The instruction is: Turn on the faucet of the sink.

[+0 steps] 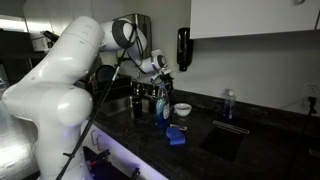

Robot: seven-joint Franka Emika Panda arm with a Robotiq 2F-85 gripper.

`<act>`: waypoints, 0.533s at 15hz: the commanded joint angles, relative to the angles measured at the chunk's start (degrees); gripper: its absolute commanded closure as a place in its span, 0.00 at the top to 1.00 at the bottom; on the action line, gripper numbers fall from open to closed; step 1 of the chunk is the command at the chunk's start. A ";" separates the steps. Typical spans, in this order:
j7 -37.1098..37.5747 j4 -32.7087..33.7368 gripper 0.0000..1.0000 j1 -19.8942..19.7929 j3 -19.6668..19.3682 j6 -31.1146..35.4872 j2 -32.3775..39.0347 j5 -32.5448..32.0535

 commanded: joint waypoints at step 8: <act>-0.57 2.45 1.00 0.23 1.38 6.69 0.65 1.32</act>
